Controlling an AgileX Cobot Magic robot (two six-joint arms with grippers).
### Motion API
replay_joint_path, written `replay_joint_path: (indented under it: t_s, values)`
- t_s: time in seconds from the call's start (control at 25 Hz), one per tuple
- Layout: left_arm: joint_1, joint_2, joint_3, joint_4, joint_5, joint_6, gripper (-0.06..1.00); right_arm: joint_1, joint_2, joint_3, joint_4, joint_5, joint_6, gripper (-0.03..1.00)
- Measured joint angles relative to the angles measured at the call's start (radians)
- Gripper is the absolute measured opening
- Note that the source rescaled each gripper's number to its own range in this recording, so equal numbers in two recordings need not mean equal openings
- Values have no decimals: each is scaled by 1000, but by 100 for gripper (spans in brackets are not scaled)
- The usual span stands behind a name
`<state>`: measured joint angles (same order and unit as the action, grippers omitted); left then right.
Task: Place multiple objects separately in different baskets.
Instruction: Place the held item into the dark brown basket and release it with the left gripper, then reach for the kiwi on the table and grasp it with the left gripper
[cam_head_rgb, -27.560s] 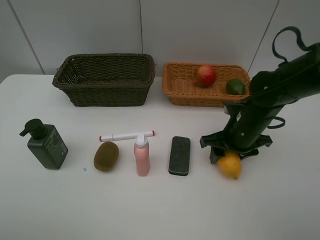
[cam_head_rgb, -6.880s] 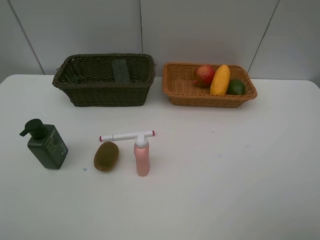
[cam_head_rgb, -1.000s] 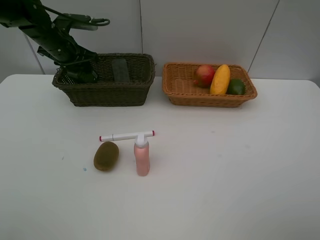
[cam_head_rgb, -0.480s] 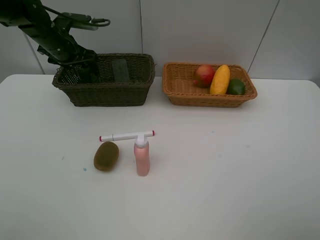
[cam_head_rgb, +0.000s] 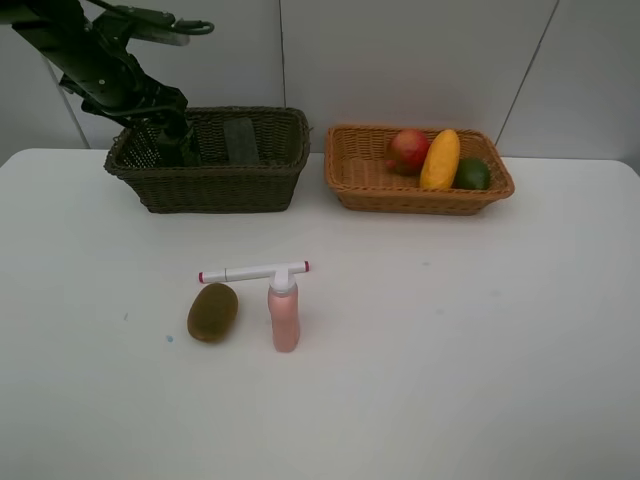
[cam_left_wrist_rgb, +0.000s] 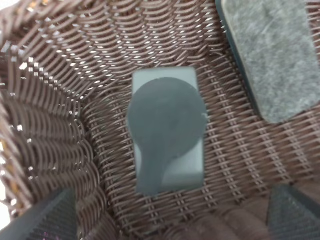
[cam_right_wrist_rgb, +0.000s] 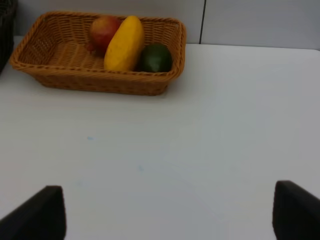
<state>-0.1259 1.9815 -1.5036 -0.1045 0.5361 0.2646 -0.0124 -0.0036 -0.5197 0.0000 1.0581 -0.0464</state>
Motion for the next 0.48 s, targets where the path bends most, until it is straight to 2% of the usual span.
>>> replay_joint_path:
  t_s: [0.16,0.32,0.48]
  values:
    - [-2,-56,-1,3,60,1,100,0,0,0,0,0,0,100]
    - [-31,-139,-1,7,189,-3,100,0,0,0,0,0,0,100]
    - [-71,-195,-1,8,302,-80,100,0,0,0,0,0,0,100]
